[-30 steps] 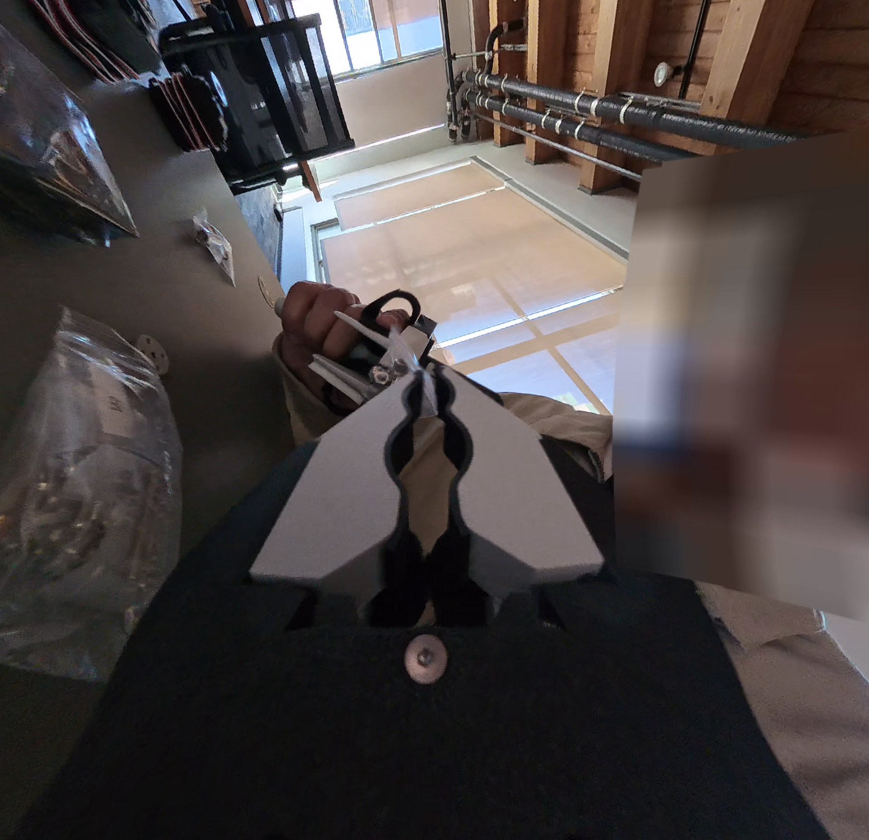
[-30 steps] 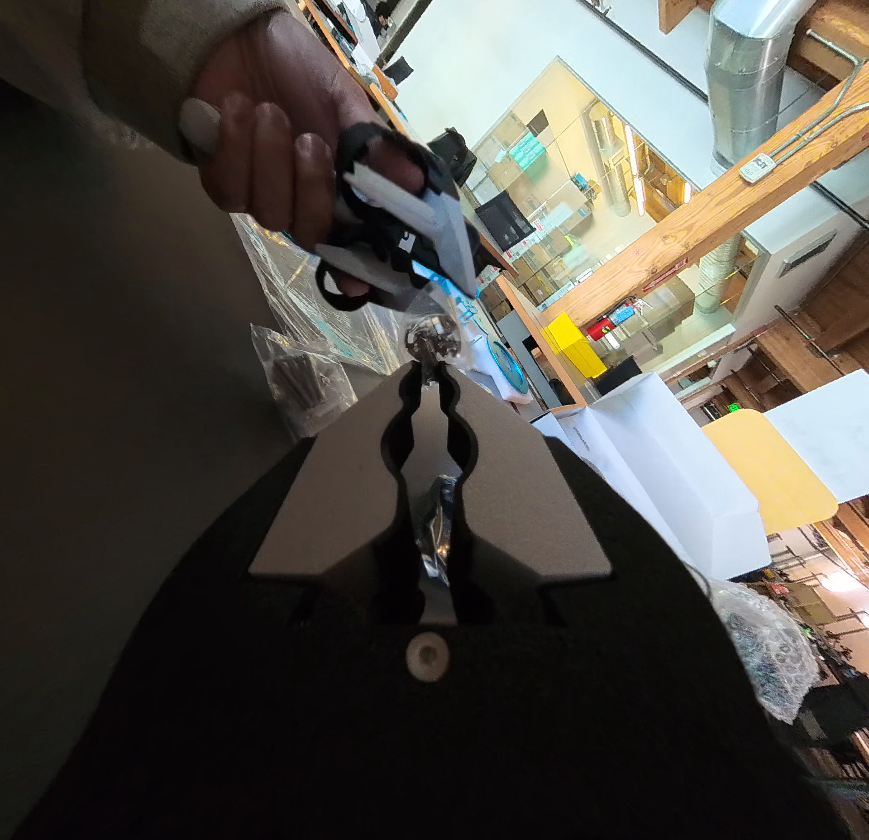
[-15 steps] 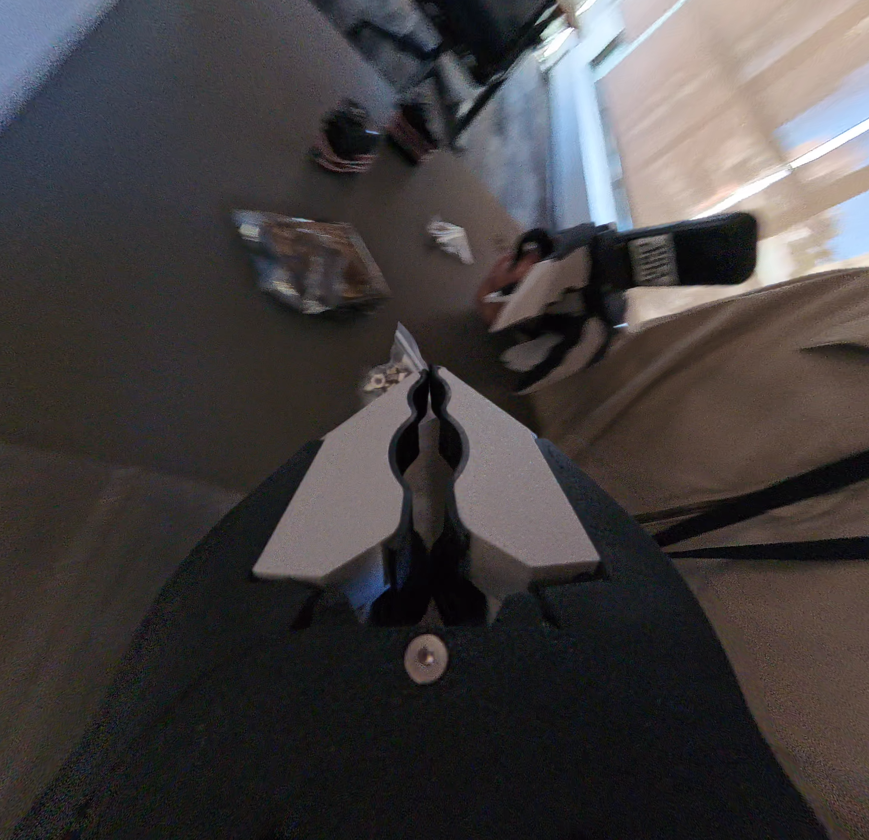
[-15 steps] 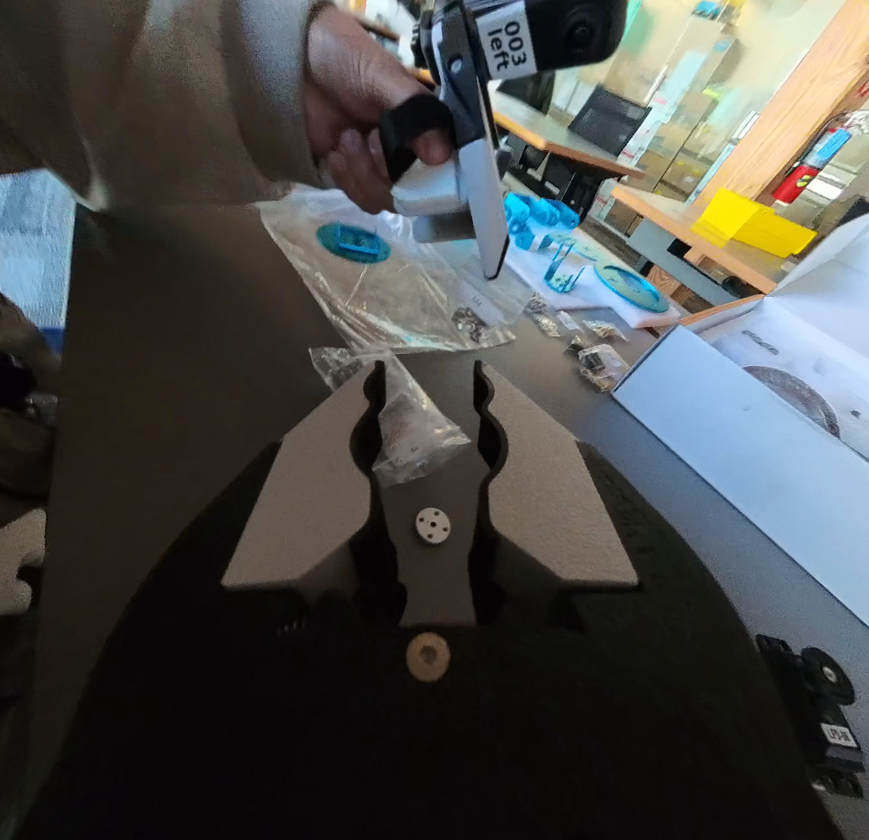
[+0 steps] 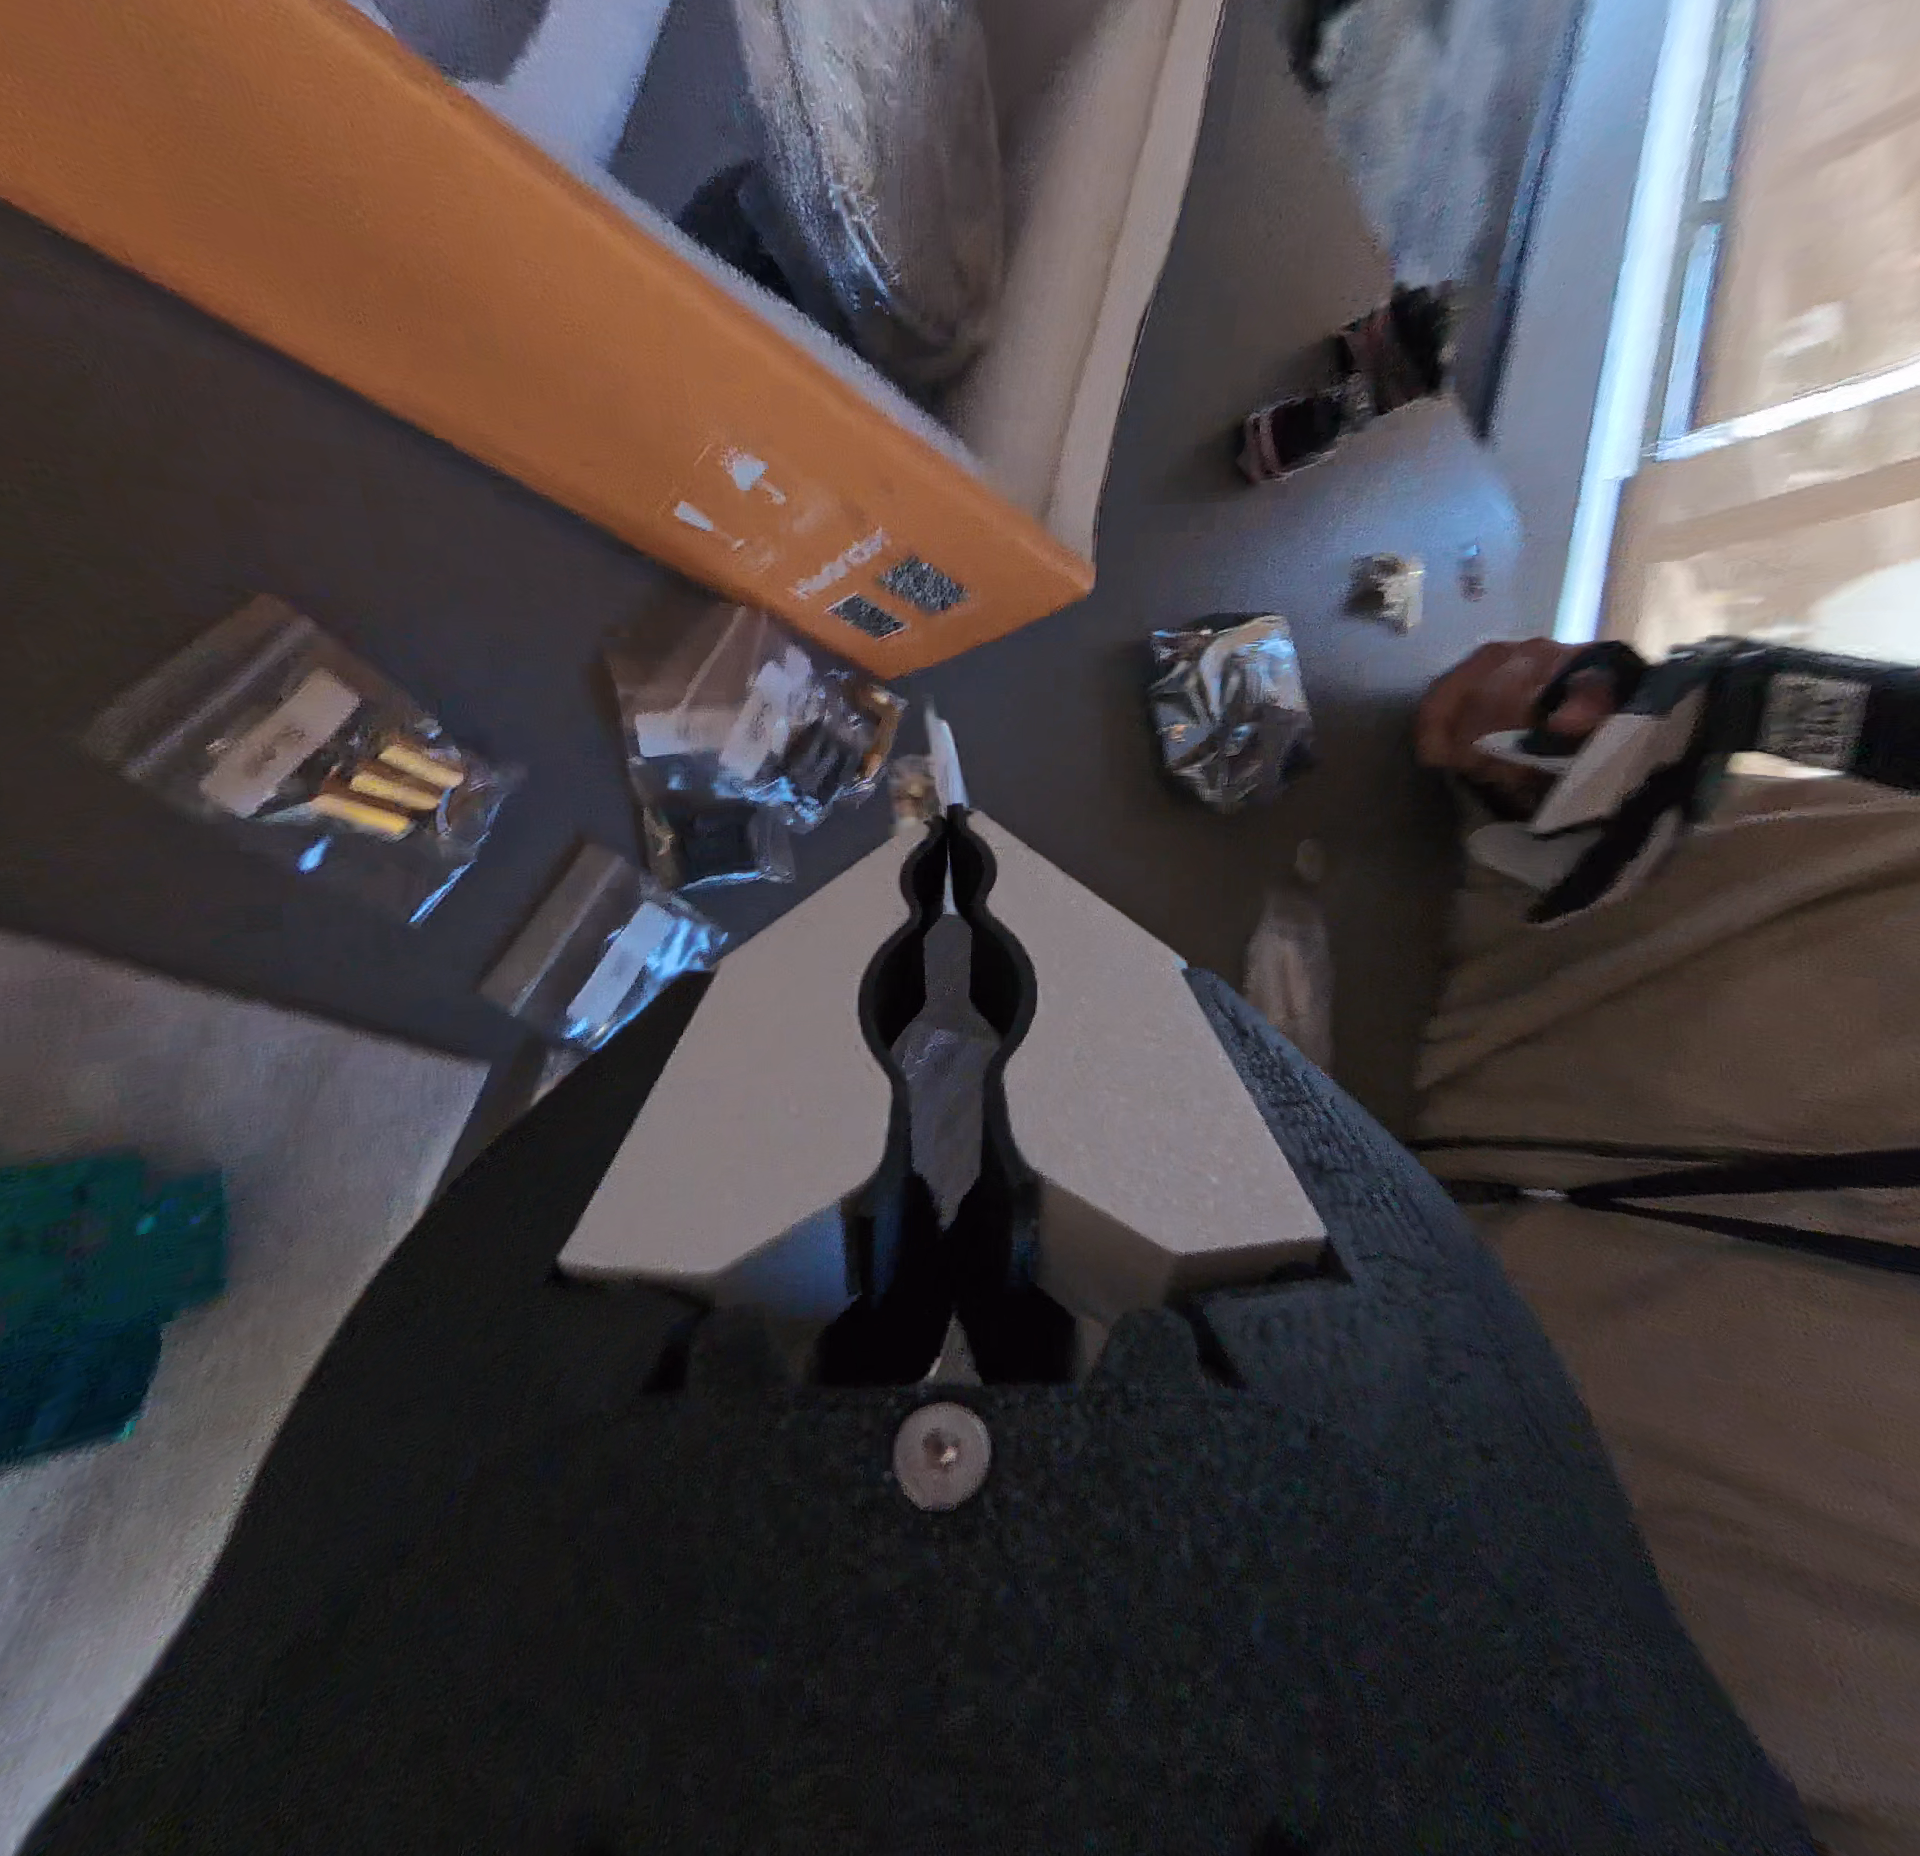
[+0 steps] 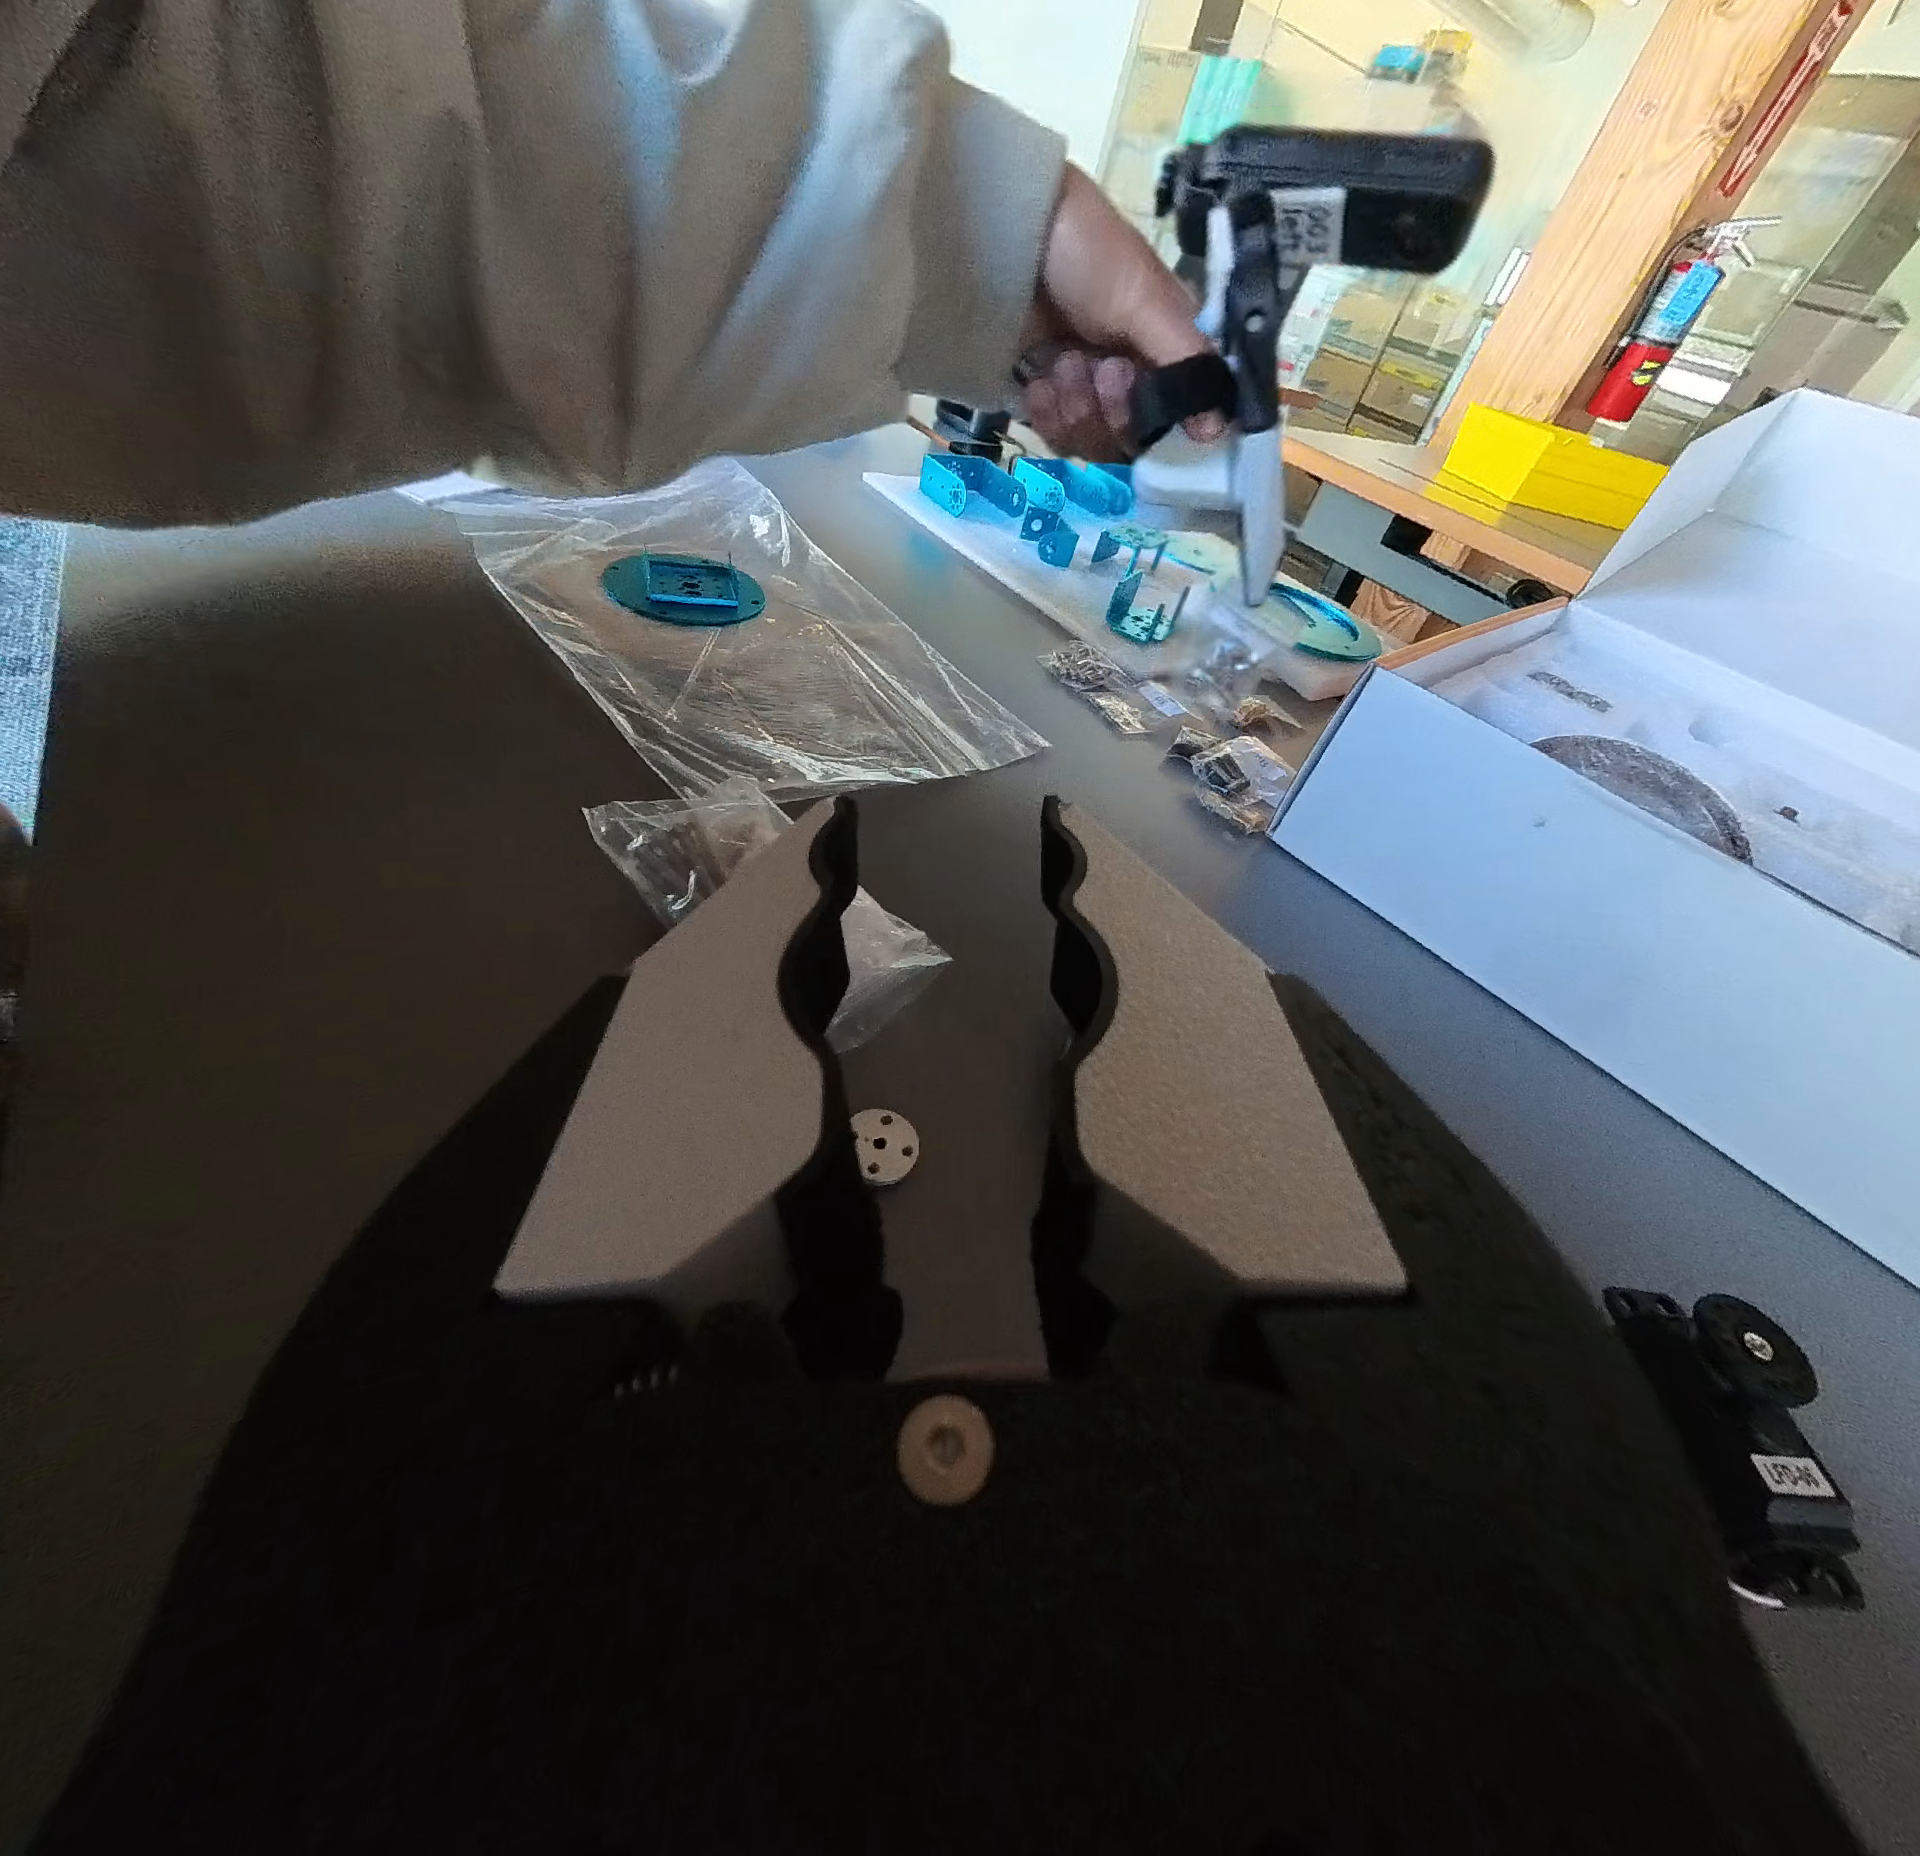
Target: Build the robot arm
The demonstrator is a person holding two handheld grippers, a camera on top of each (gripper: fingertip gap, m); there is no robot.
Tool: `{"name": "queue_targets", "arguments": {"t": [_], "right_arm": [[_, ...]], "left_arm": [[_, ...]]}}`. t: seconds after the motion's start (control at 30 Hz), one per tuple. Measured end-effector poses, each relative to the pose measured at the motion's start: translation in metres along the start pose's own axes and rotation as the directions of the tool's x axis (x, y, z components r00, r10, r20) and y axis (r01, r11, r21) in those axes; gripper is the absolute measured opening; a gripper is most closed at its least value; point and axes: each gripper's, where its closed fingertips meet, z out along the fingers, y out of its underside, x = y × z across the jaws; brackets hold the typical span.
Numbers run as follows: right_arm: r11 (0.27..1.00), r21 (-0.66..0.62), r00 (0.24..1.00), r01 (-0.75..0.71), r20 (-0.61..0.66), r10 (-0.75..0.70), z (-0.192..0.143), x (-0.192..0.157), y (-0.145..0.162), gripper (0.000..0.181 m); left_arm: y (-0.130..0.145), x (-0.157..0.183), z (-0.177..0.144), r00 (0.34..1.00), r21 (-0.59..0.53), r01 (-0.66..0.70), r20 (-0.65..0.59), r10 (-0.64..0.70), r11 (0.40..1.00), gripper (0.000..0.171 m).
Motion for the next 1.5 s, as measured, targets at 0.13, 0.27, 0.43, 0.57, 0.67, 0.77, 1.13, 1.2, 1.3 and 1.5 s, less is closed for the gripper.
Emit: {"name": "queue_targets", "arguments": {"t": [0.13,0.27,0.43,0.57,0.67,0.77,1.13,1.2,1.3,1.5], "right_arm": [[1.0,0.006,1.0,-0.011,0.005,0.011,-0.002,0.0,0.0,0.034],[1.0,0.0,1.0,-0.019,0.015,0.019,-0.001,0.0,0.001,0.034],[1.0,-0.008,1.0,-0.017,0.022,0.017,0.0,-0.001,0.003,0.034],[1.0,-0.012,1.0,-0.015,0.016,0.015,0.0,0.0,0.004,0.033],[0.999,-0.03,1.0,-0.023,0.004,0.023,0.001,0.003,0.008,0.034],[0.996,-0.061,0.998,-0.062,0.0,0.062,0.003,0.006,0.015,0.035],[0.866,-0.5,0.97,-0.016,0.201,0.134,-0.007,-0.012,0.083,0.031],[0.841,-0.542,0.962,0.006,0.232,0.142,-0.005,-0.019,0.091,0.032],[0.834,-0.552,0.959,0.004,0.238,0.153,-0.002,-0.024,0.094,0.03],[0.825,-0.565,0.966,-0.003,0.211,0.149,-0.001,-0.023,0.096,0.019]], "left_arm": [[-0.01,0.003,0.018,0.976,-0.08,0.079,-0.198,-0.094,0.994,0.0],[-0.01,0.015,0.035,0.945,-0.125,0.074,-0.308,-0.11,0.989,0.0],[-0.002,-0.029,0.052,0.996,-0.169,0.036,-0.077,-0.05,0.985,0.0],[-0.006,-0.05,0.054,0.998,-0.139,-0.014,0.057,0.022,0.99,0.0],[-0.01,-0.048,0.045,0.988,-0.096,-0.074,0.131,0.086,0.993,0.032],[-0.009,-0.027,0.02,0.956,-0.021,-0.165,0.241,0.166,0.986,0.041],[0.156,0.147,0.107,0.845,-0.091,-0.495,0.181,0.504,0.864,0.09],[0.16,0.148,0.114,0.81,-0.115,-0.529,0.226,0.541,0.84,0.085],[0.162,0.15,0.119,0.79,-0.128,-0.549,0.241,0.563,0.826,0.061],[0.165,0.145,0.124,0.764,-0.154,-0.565,0.275,0.584,0.811,0.044]]}}
